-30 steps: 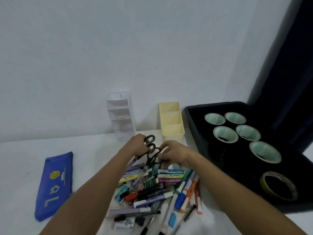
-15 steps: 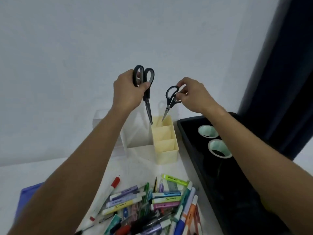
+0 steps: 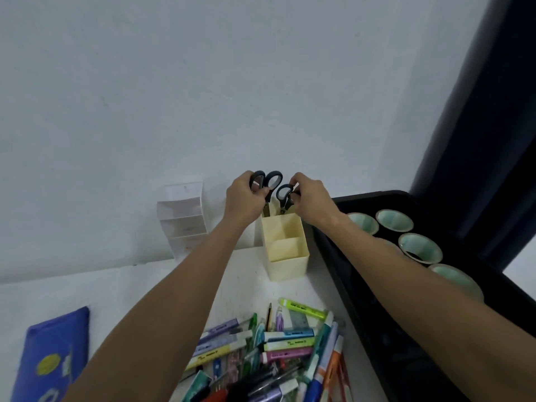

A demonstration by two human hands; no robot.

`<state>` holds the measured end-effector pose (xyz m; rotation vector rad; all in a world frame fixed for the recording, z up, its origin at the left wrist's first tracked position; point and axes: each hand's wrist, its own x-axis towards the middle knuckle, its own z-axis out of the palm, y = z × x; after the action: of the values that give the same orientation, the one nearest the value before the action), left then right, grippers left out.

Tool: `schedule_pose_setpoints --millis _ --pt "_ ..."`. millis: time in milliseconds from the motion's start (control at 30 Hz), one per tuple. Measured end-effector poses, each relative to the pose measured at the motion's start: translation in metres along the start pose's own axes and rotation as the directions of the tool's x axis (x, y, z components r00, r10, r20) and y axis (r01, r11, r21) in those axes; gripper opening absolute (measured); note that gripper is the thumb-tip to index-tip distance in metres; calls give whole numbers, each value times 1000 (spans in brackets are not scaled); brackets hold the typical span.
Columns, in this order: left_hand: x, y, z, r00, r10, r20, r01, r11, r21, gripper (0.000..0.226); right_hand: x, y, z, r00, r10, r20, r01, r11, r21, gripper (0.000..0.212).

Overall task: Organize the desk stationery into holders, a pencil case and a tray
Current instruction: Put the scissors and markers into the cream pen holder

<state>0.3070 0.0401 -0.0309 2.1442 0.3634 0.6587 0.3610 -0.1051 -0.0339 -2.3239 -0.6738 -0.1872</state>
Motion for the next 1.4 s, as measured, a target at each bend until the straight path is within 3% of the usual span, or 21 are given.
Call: schedule_pose_setpoints --millis 233,467,600,733,800,933,1100,1300,1400 --pt "-11 -11 10 995 -49 90 49 999 3 14 -2 4 20 996 92 17 -93 993 71 29" --pt "-18 -10 4 993 -87 85 85 996 22 37 -16 2 20 991 115 73 -122 987 107 45" --pt "-35 -7 -6 969 -192 154 166 972 163 42 -35 0 16 993 63 100 -70 995 77 47" --pt "-57 -12 -20 942 -214 257 142 952 272 37 -56 -10 12 984 -33 174 30 999 20 34" --pt "-69 -22 -33 918 -245 312 150 943 298 45 -68 -17 12 973 -86 215 91 996 -13 29" --pt "-87 -46 -67 891 -290 351 133 903 408 41 -90 -32 25 920 -159 360 185 982 -39 24" --pt "-113 -67 -101 844 -381 378 165 854 494 35 -117 -44 50 801 -213 560 301 951 -70 22" --pt "-144 -93 -124 801 -464 379 191 797 572 29 -136 -60 80 677 -202 708 357 931 -76 24" --pt "-157 -103 -134 800 -464 380 162 777 608 25 -141 -63 89 649 -220 728 378 924 -58 18"
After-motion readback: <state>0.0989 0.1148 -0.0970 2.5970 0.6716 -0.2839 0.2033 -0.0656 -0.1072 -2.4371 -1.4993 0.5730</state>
